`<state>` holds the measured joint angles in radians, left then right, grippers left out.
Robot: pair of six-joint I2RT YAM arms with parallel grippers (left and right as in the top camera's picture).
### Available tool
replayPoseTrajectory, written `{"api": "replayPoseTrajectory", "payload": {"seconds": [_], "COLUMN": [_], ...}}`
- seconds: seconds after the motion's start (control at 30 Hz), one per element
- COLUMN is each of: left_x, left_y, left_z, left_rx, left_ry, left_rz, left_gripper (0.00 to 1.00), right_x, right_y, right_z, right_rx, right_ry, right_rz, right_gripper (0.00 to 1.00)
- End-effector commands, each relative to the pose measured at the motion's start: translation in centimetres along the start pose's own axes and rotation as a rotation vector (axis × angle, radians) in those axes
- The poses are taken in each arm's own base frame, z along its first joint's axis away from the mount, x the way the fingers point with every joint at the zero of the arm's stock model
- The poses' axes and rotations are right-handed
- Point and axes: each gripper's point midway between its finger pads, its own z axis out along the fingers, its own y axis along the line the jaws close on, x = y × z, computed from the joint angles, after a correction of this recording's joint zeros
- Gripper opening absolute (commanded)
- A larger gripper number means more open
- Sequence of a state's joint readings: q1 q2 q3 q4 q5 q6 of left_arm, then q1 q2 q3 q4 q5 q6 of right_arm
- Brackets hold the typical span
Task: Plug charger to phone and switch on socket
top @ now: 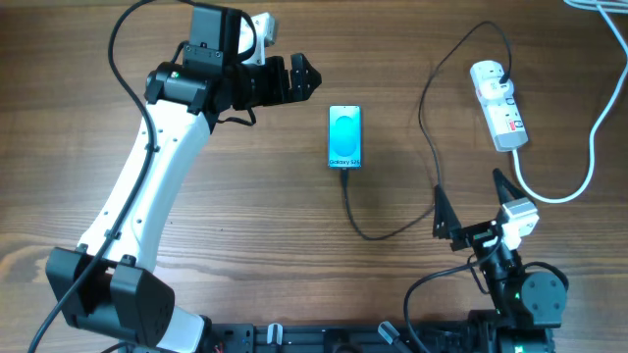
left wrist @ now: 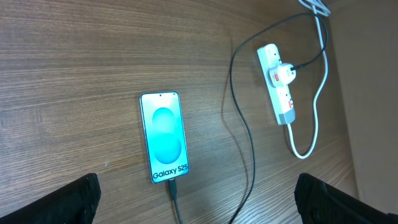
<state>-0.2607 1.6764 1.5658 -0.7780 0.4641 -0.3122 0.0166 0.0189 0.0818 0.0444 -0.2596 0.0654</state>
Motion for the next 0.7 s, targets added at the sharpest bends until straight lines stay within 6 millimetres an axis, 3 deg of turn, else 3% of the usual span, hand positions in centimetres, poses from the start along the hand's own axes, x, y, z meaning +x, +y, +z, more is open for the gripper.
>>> {"api": "replayPoseTrajectory", "payload": {"seconds": [0.0, 0.27, 0.37, 0.67], "left_x": [0.0, 0.0, 0.0, 0.0], "left_y": [0.2, 0.2, 0.2, 0.2], "left_z": [0.3, 0.3, 0.3, 0.3], "left_rx": [-0.007, -0.007, -0.007, -0.007], "left_ry": [0.003, 0.003, 0.003, 0.003], "left_rz": [0.018, 0.018, 0.018, 0.018], "left_gripper": [1.0, 1.0, 1.0, 1.0], "right_x": [1.3, 2.2, 4.1, 4.3], "right_y": [-0.1, -0.5, -2.0, -3.3], "right_z": [0.2, 0.2, 0.0, -0.2], "right_rx": [-0.001, 0.019, 0.109, 0.185], "right_ry": [-0.014, 0.012, 0.084, 0.093], "right_rz": [-0.014, -0.035, 0.039, 0.025], "right_gripper": [1.0, 1.0, 1.0, 1.0]}}
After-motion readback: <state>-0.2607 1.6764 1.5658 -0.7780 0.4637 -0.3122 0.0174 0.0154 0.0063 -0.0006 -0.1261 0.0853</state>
